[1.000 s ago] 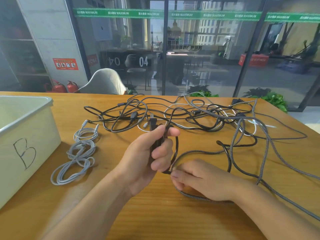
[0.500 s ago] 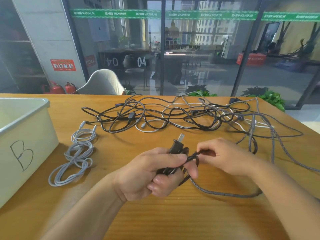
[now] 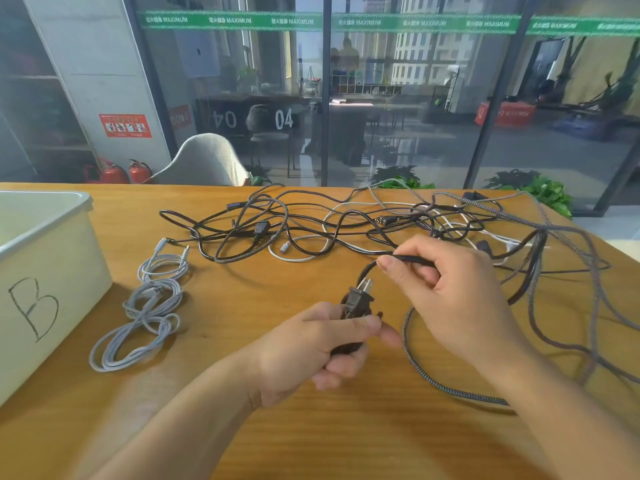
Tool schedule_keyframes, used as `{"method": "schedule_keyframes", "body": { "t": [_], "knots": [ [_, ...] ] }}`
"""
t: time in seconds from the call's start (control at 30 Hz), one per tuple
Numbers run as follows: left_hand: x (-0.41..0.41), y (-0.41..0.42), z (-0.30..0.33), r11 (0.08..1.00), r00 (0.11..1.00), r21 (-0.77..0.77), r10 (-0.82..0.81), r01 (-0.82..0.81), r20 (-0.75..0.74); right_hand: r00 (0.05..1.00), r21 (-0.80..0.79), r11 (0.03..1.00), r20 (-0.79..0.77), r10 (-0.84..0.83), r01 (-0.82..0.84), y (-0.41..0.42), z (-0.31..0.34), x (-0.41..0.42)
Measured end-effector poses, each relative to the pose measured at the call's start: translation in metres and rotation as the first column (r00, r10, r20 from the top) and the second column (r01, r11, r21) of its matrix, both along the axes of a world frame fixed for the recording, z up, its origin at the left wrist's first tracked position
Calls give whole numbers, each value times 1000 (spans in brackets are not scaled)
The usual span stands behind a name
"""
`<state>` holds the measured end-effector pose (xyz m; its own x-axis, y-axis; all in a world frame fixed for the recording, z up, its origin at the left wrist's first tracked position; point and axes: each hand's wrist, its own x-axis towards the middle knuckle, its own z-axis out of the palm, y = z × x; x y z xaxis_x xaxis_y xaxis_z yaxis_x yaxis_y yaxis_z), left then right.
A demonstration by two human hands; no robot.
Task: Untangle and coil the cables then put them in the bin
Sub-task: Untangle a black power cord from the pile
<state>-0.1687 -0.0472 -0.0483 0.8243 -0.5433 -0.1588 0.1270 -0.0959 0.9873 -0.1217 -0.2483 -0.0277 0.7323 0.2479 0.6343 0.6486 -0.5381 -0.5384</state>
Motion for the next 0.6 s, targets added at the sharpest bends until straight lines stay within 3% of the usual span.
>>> {"method": "schedule_keyframes", "body": {
  "t": [0.13,0.3,0.43,0.6],
  "knots": [
    [2,-7,-7,978,979,-69,198,-195,50,984,72,984,-58,167,-162,9,-8,-10],
    [3,-5,-5,928,941,-184,336,-324,38,983,-110,977,-48,176,-180,17,-17,-16],
    [3,-4,-4,890,922,-275,387,-363,36,992,-289,954,67,105,-81,24,-16,-26],
    [3,-1,1,855,883,-296,464,-425,72,972,-265,937,-4,233,-226,31,-17,-33]
  ]
}}
